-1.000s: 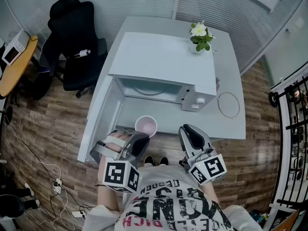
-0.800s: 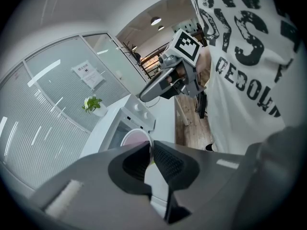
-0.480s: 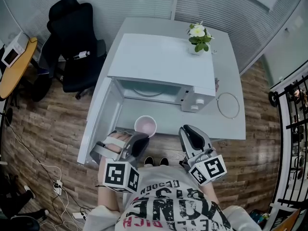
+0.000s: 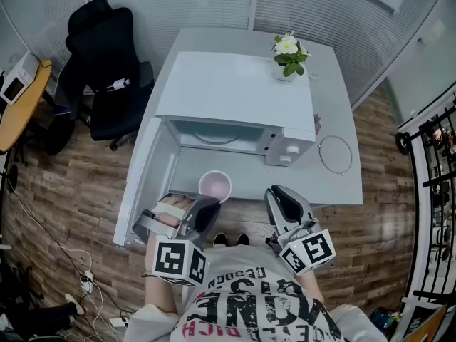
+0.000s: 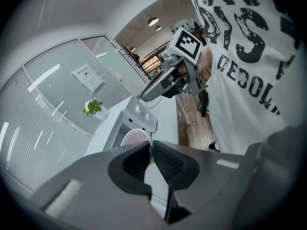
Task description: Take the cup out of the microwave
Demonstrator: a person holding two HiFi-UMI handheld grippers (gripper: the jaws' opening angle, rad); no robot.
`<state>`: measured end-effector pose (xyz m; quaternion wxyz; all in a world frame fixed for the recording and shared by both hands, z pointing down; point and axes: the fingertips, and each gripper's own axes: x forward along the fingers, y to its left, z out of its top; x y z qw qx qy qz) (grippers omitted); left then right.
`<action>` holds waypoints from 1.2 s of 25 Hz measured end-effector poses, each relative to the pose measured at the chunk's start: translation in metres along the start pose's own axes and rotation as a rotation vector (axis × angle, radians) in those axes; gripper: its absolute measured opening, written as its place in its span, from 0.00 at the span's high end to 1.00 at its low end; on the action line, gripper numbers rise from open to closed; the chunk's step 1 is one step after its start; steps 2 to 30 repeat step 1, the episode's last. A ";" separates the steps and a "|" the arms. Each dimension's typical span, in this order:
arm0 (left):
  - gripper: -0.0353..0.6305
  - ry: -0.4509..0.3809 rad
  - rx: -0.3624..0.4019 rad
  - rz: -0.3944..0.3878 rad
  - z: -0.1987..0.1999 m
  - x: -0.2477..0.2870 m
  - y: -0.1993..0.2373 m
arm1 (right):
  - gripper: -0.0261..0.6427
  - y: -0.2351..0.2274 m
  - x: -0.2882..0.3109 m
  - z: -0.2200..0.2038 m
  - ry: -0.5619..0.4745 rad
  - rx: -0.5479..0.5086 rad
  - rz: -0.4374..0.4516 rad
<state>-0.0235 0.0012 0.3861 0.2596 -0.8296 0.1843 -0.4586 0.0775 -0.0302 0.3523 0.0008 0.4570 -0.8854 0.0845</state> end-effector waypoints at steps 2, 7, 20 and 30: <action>0.89 -0.001 0.001 0.000 0.001 0.000 0.000 | 0.87 0.000 -0.001 0.000 0.000 0.000 -0.001; 0.89 -0.001 0.001 0.000 0.001 0.000 0.000 | 0.87 0.000 -0.001 0.000 0.000 0.000 -0.001; 0.89 -0.001 0.001 0.000 0.001 0.000 0.000 | 0.87 0.000 -0.001 0.000 0.000 0.000 -0.001; 0.89 -0.001 0.001 0.000 0.001 0.000 0.000 | 0.87 0.000 -0.001 0.000 0.000 0.000 -0.001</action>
